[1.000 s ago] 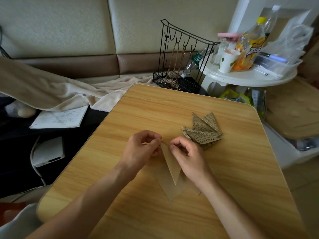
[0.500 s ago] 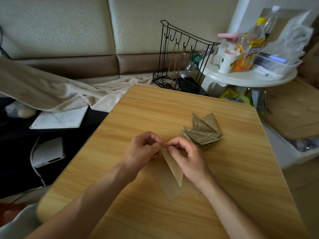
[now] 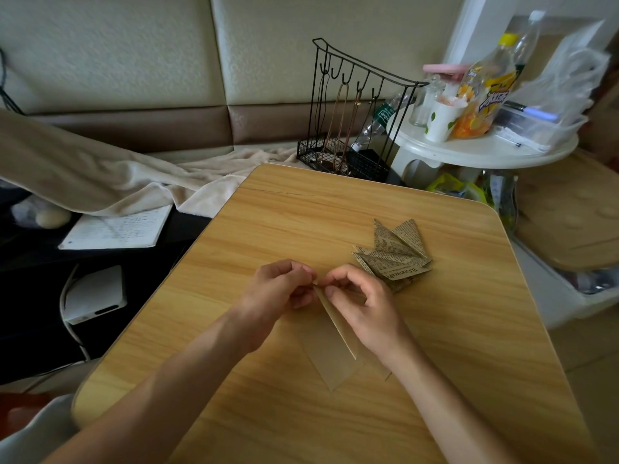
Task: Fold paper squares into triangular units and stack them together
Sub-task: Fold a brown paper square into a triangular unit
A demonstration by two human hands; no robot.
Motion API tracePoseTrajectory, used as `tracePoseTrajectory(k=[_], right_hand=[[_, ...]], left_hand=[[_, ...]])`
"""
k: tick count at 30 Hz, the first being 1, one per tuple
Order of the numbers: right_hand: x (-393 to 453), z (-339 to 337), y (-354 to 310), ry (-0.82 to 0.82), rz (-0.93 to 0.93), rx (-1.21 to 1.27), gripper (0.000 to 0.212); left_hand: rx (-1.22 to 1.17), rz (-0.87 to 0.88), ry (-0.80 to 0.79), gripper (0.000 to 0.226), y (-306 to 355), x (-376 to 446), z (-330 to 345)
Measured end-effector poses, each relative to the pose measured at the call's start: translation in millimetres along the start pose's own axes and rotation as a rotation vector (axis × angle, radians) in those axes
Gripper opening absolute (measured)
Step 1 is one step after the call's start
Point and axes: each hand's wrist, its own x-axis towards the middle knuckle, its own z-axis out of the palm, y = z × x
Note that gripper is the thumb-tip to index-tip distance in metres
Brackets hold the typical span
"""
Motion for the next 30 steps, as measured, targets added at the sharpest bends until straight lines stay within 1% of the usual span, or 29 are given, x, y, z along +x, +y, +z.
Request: tracePoseTrajectory(k=[2, 6, 10, 15, 18, 22, 26, 28, 30], right_hand=[[-0.1, 0.0, -0.5, -0.002, 0.009, 0.007, 0.011], [-0.8, 0.7, -1.1, 0.032, 0.048, 0.026, 0.010], [0.1, 0.7, 0.6, 0.025, 0.068, -0.028, 0.014], [0.1, 1.1, 3.5, 0.022, 0.078, -0.059, 0.015], [0.2, 0.8, 3.0, 0.035, 0.075, -0.072, 0.017], [0.1, 0.4, 3.6, 0.073, 0.073, -0.073, 0.020], [-1.3, 0.9, 4.8, 0.095, 0.071, -0.093, 0.020], [-1.6, 0.5, 5.5, 0.117, 0.082, -0.090, 0.018], [-1.2, 0.5, 6.0, 0.107, 0.107, -0.057, 0.009]], left_hand=[[0.012, 0.017, 0.010, 0.007, -1.3, 0.0, 0.0], [0.090, 0.094, 0.076, 0.013, -3.7, 0.9, -1.2], [0.146, 0.159, 0.074, 0.014, -4.3, 2.5, -1.6], [0.164, 0.161, 0.034, 0.013, -7.4, 1.1, -0.5], [0.156, 0.148, 0.092, 0.015, -6.4, 3.5, -3.9], [0.063, 0.121, 0.199, 0.014, -6.8, 8.2, -9.3], [0.053, 0.101, 0.196, 0.011, -9.7, 8.8, -8.9], [0.067, 0.101, 0.177, 0.010, -10.7, 8.8, -7.7], [0.065, 0.113, 0.168, 0.010, -11.4, 9.2, -7.3]])
